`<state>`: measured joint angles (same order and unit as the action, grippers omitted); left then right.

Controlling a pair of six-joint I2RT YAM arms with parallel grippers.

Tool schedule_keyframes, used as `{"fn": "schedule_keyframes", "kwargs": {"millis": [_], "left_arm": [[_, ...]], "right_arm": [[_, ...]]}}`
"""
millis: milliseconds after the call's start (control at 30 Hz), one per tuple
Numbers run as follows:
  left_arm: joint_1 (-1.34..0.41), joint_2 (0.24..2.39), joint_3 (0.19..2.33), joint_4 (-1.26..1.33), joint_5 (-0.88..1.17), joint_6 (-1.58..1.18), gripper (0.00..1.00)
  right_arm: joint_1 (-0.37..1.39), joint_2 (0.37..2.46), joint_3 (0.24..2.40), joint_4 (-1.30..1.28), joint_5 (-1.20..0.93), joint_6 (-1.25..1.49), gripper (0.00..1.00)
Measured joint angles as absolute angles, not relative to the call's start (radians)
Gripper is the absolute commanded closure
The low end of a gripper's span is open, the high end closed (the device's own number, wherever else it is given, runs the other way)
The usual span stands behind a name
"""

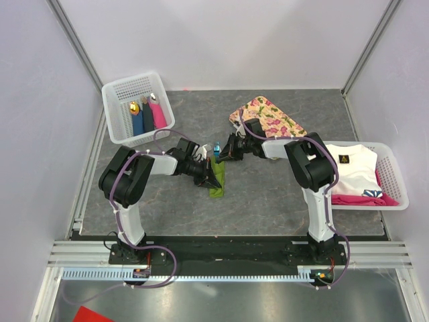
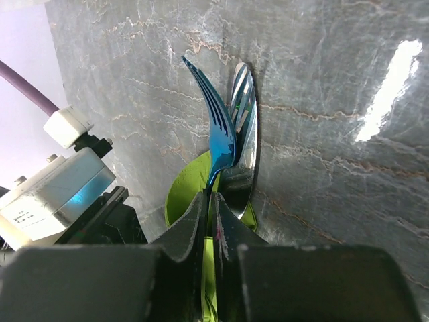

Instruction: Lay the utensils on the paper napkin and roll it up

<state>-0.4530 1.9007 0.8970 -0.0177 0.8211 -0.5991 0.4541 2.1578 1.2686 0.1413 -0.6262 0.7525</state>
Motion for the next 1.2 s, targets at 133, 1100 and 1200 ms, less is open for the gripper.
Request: {"fn": "schedule_keyframes", "kwargs": {"millis": [133,1100,1200], "left_arm": [[-0.453,1.901,0.899,-0.020,0.822,-0.598,0.98],[-0.452,1.905,0.900,-0.021,0.823,-0.598,0.98],[-0.450,1.905,0.900,-0.021,0.823,-0.598,0.98]], "right_arm": [[0.454,2.159,1.275,0.132,-0.614,0.746,0.92],[0.526,2.120,1.346,-0.052,-0.440,0.600,0.96],[0.530,2.122,1.364,-0.084,-0.414,0.573,0.96]]}}
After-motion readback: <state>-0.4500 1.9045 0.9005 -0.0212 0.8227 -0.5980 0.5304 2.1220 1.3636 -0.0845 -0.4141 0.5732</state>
